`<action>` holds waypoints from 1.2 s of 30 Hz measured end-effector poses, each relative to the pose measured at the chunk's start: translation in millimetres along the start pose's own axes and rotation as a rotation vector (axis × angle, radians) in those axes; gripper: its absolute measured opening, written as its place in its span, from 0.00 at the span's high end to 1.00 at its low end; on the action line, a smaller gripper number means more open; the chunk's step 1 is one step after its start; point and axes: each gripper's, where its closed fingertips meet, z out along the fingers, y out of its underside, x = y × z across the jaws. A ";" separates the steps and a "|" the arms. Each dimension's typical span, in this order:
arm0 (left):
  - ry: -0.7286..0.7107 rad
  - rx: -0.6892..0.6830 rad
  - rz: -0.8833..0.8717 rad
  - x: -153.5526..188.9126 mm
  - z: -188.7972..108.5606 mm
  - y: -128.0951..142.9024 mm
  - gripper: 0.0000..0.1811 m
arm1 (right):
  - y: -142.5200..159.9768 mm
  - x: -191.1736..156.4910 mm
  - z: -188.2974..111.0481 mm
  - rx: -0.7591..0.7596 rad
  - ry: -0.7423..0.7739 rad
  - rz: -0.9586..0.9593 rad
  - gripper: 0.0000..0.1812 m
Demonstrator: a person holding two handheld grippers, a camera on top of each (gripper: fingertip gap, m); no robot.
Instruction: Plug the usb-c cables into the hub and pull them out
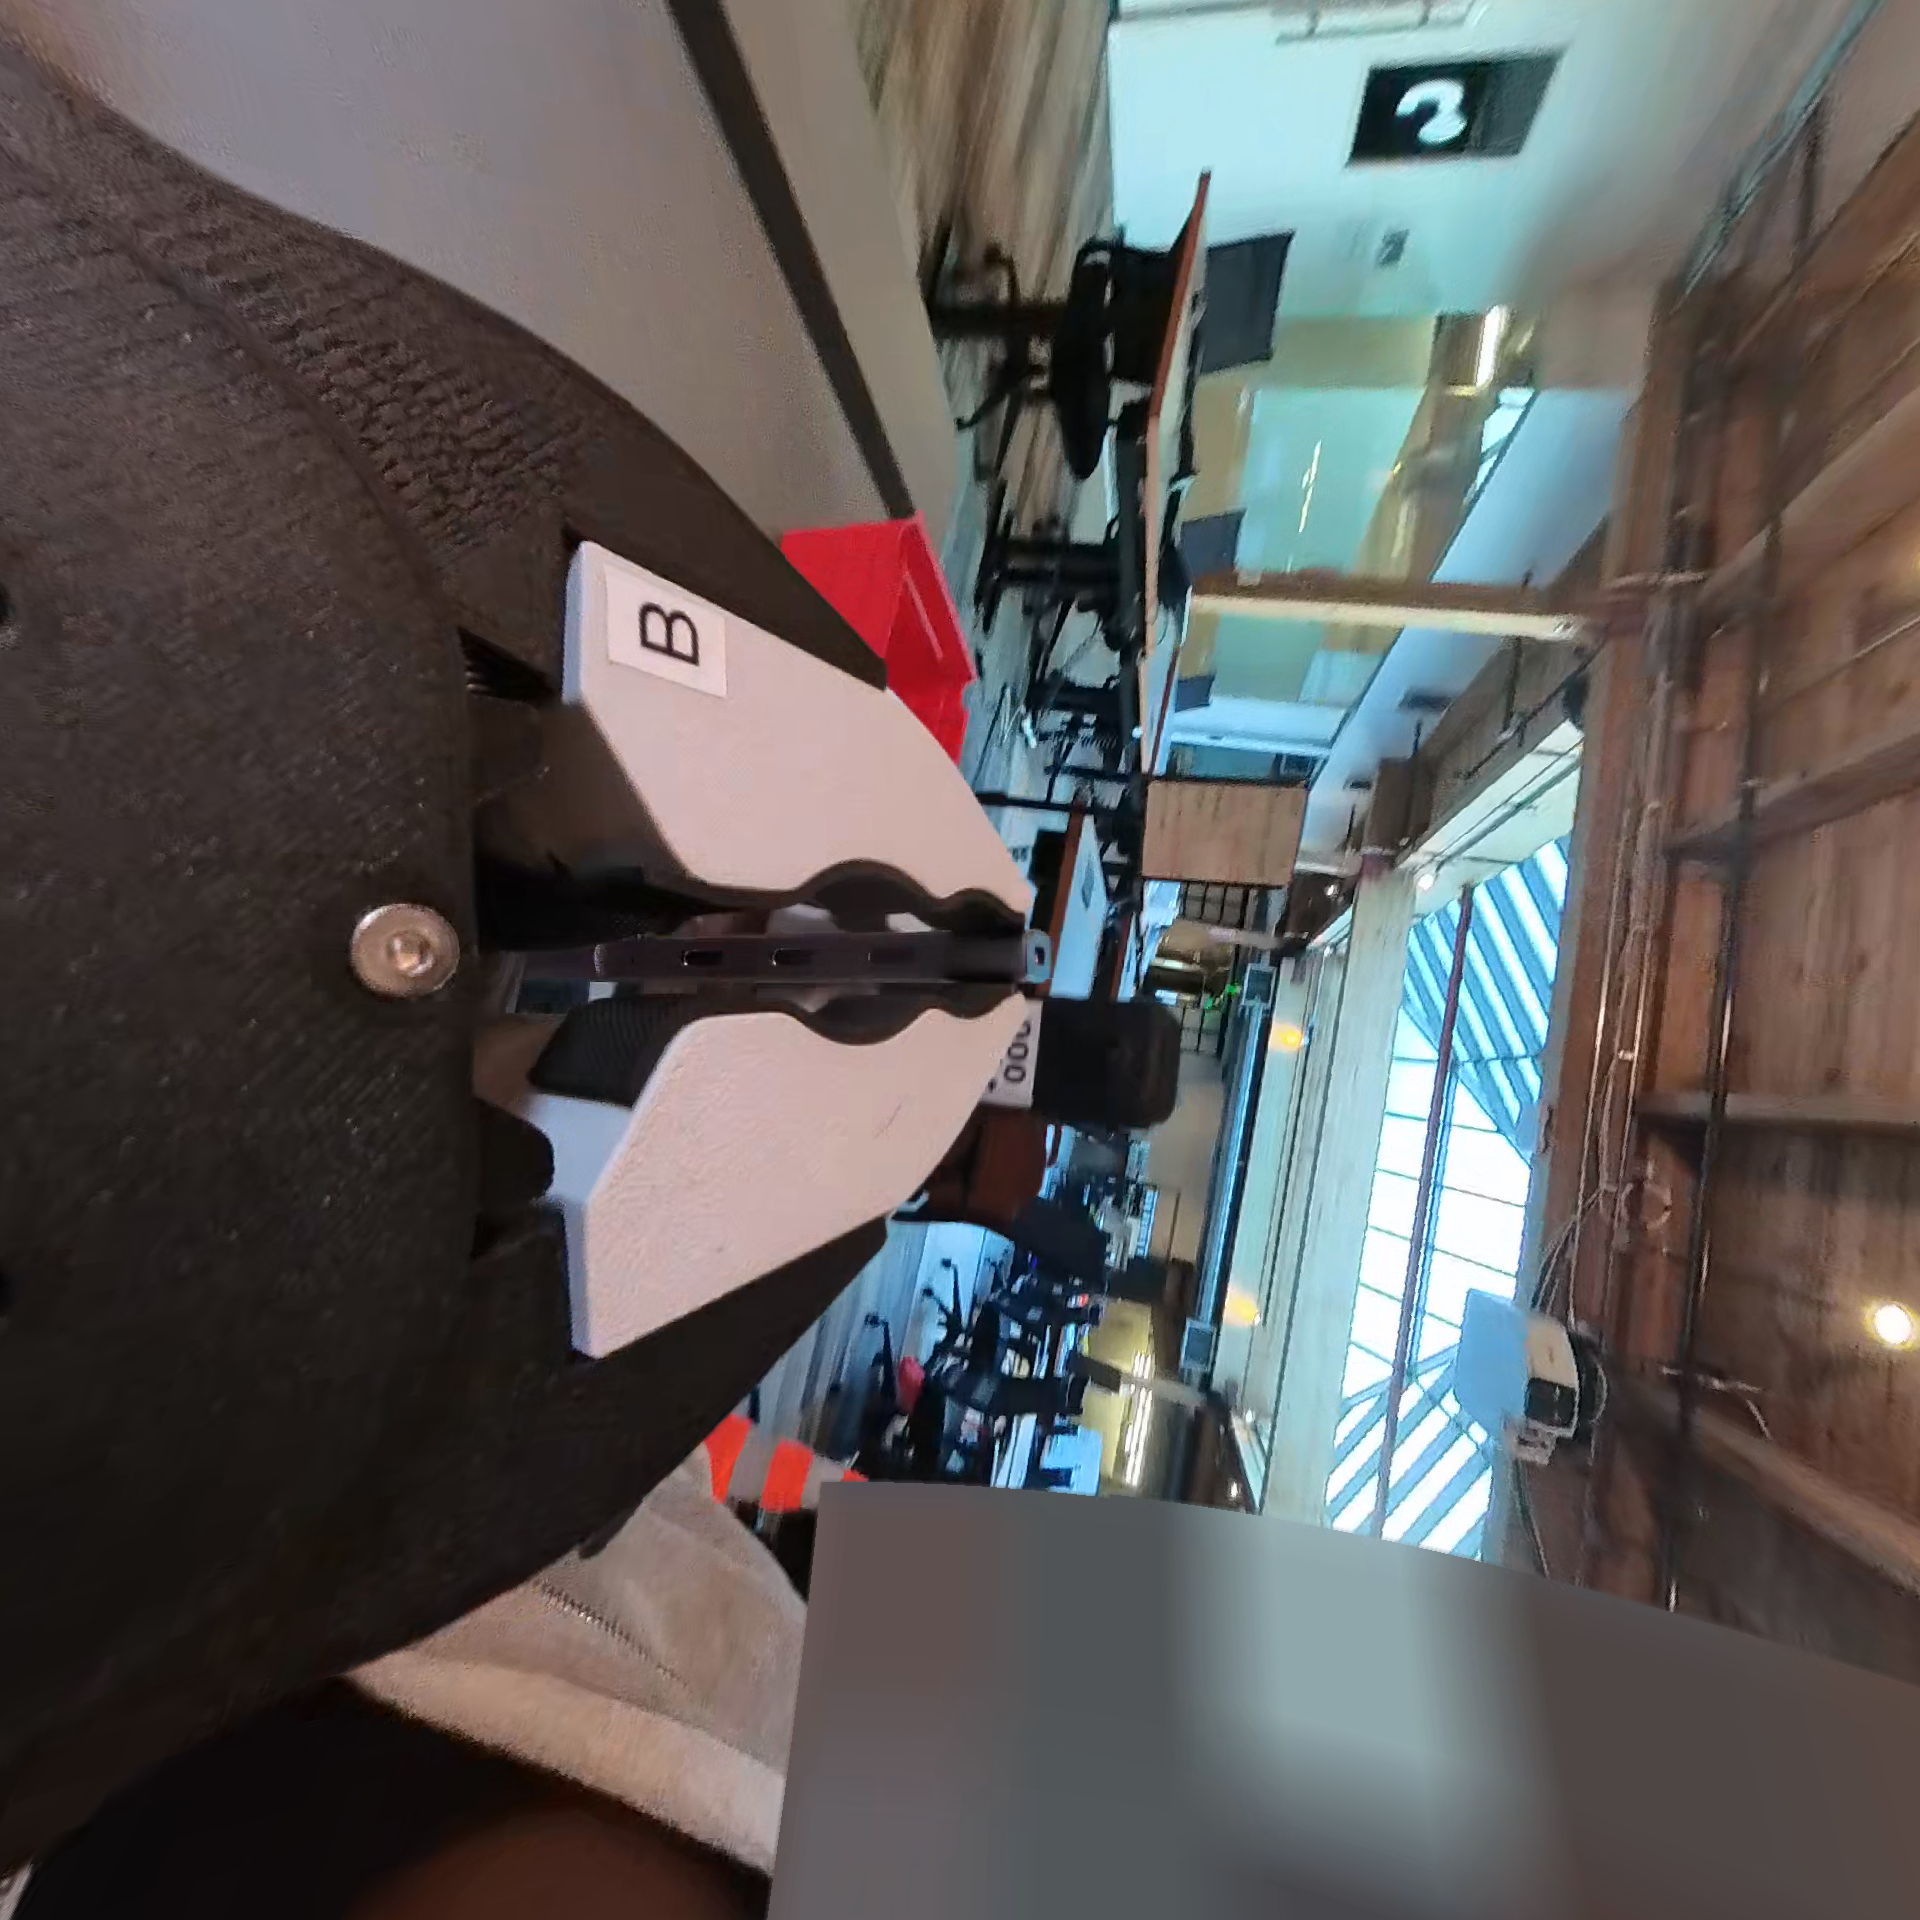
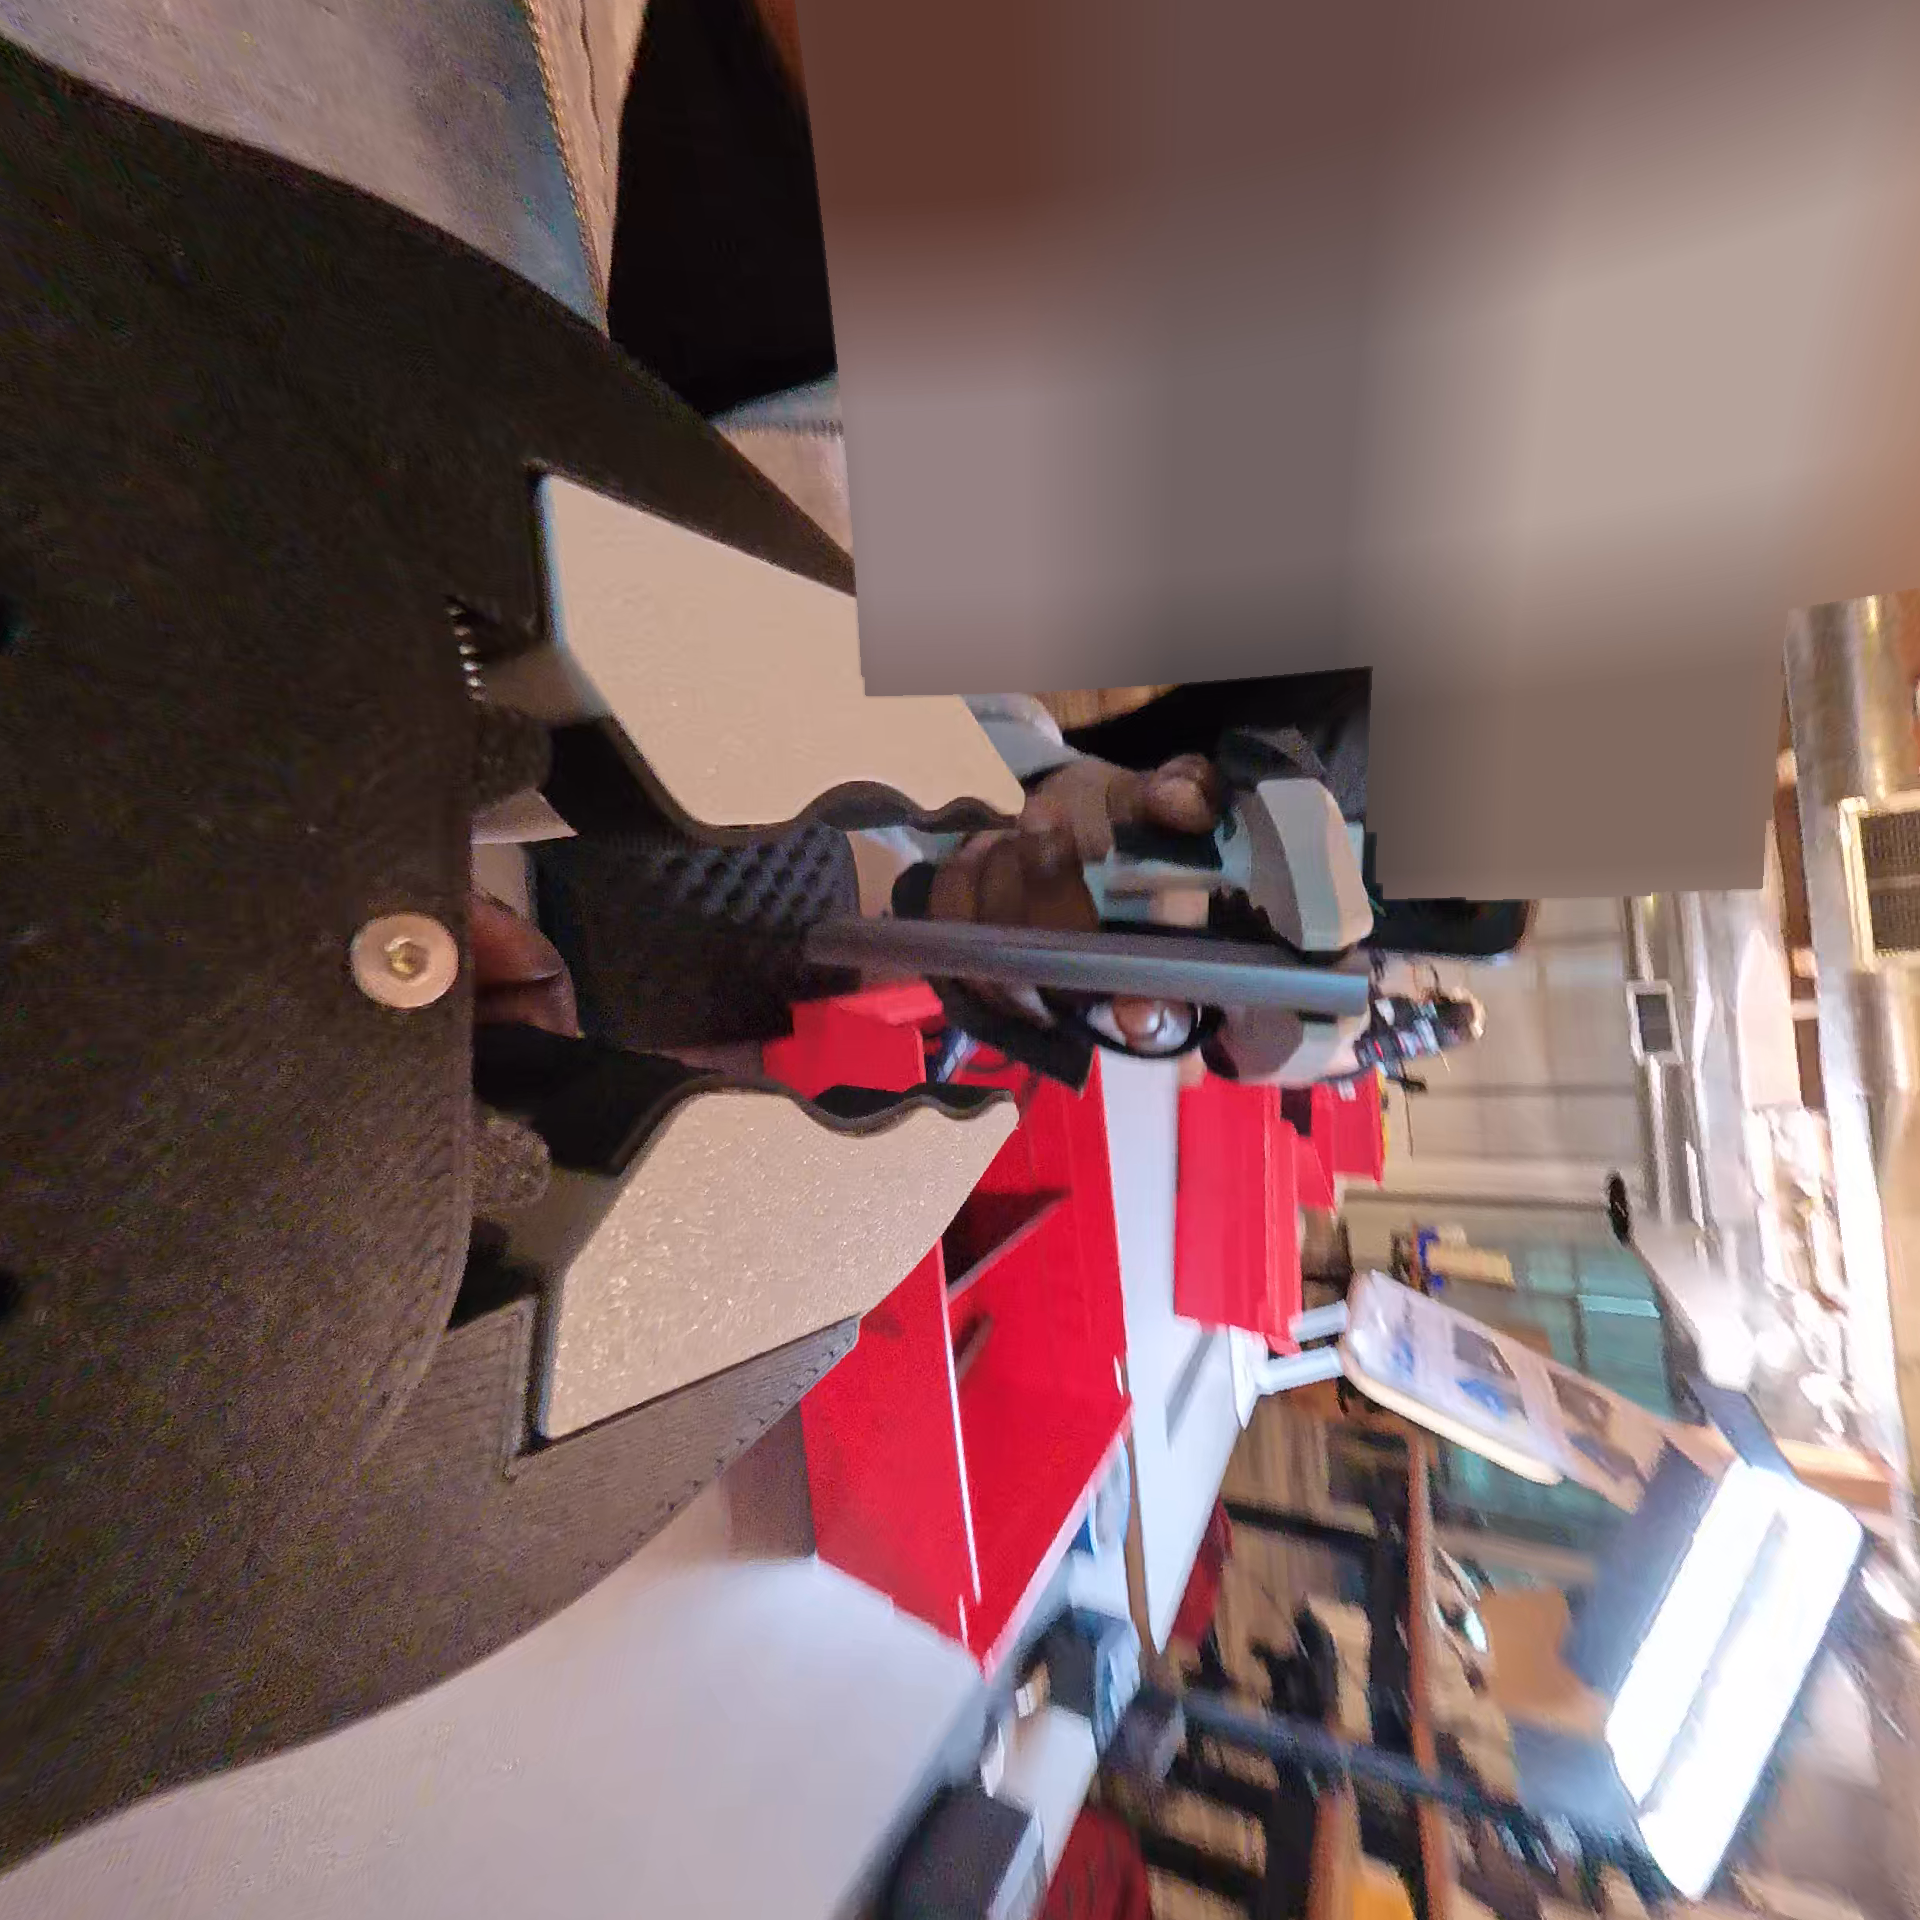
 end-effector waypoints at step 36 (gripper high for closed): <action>-0.014 -0.462 0.648 -8.1 -22.1 89.0 0.93 | 8.9 -24.0 -41.1 -0.333 0.167 -0.749 0.95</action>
